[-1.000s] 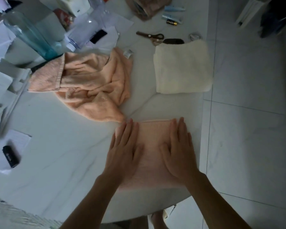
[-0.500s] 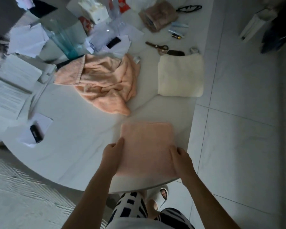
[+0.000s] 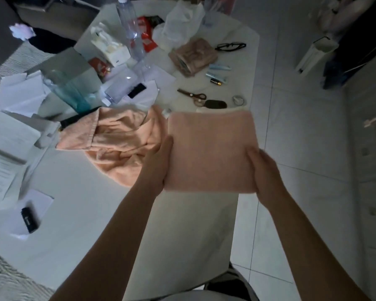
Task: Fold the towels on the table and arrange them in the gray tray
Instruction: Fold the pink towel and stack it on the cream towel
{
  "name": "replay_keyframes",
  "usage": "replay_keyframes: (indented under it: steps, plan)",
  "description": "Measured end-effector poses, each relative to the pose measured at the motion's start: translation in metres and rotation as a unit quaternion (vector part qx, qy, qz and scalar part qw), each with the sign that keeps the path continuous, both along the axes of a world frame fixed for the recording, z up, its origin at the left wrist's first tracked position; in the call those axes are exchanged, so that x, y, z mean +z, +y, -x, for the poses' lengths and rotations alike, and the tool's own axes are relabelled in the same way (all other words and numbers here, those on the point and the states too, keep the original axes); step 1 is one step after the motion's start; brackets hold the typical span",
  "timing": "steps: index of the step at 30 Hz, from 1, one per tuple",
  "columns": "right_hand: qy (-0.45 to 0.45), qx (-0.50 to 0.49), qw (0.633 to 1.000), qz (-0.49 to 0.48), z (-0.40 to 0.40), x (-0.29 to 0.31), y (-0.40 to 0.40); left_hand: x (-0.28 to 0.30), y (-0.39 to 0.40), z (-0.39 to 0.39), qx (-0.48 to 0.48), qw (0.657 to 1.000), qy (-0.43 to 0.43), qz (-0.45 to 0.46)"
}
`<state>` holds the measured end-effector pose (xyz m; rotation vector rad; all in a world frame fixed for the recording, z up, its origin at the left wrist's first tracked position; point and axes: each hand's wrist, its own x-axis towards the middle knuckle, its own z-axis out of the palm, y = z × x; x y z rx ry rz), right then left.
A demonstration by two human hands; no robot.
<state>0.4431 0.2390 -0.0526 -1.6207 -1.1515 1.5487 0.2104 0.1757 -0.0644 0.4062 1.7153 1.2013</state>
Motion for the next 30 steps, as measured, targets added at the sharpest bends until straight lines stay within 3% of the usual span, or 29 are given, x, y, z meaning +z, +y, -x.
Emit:
replay_keyframes:
  steps: [2,4,8,14,17,19,21,24,26,27,28,30]
  plan:
    - [0.0,-0.014,0.999,-0.041,-0.001,-0.002,0.047,0.0,0.047,-0.001,-0.017,1.0,-0.008,-0.021]
    - [-0.055,0.007,0.997,-0.047,-0.003,-0.021,0.088,-0.016,0.081,-0.01,-0.055,0.998,0.03,-0.01]
    - [-0.216,0.117,0.968,0.054,-0.005,-0.066,0.134,-0.062,0.106,-0.038,-0.148,0.97,0.135,0.137]
    - [-0.207,0.15,0.967,-0.007,-0.022,-0.079,0.138,-0.06,0.098,-0.036,-0.074,0.967,0.186,0.158]
    - [-0.223,0.178,0.958,0.022,-0.03,-0.082,0.133,-0.054,0.097,-0.044,-0.205,0.924,0.202,0.252]
    - [-0.246,0.164,0.955,0.009,-0.031,-0.078,0.139,-0.053,0.102,-0.053,-0.207,0.904,0.275,0.252]
    - [-0.328,0.168,0.921,-0.126,-0.024,-0.071,0.143,-0.048,0.11,-0.068,-0.143,0.903,0.381,0.134]
    - [-0.347,0.26,0.835,-0.34,0.002,-0.067,0.147,-0.056,0.136,-0.089,-0.225,0.825,0.518,0.003]
    - [-0.413,0.38,0.756,-0.337,0.016,-0.076,0.158,-0.074,0.15,-0.093,-0.303,0.782,0.541,0.059]
    - [-0.456,0.426,0.719,-0.305,0.018,-0.084,0.164,-0.083,0.153,-0.091,-0.317,0.777,0.536,0.091]
    - [-0.478,0.443,0.705,-0.279,0.017,-0.094,0.17,-0.093,0.155,-0.089,-0.313,0.781,0.529,0.108]
    - [-0.478,0.426,0.722,-0.264,0.015,-0.109,0.175,-0.111,0.156,-0.084,-0.294,0.794,0.521,0.107]
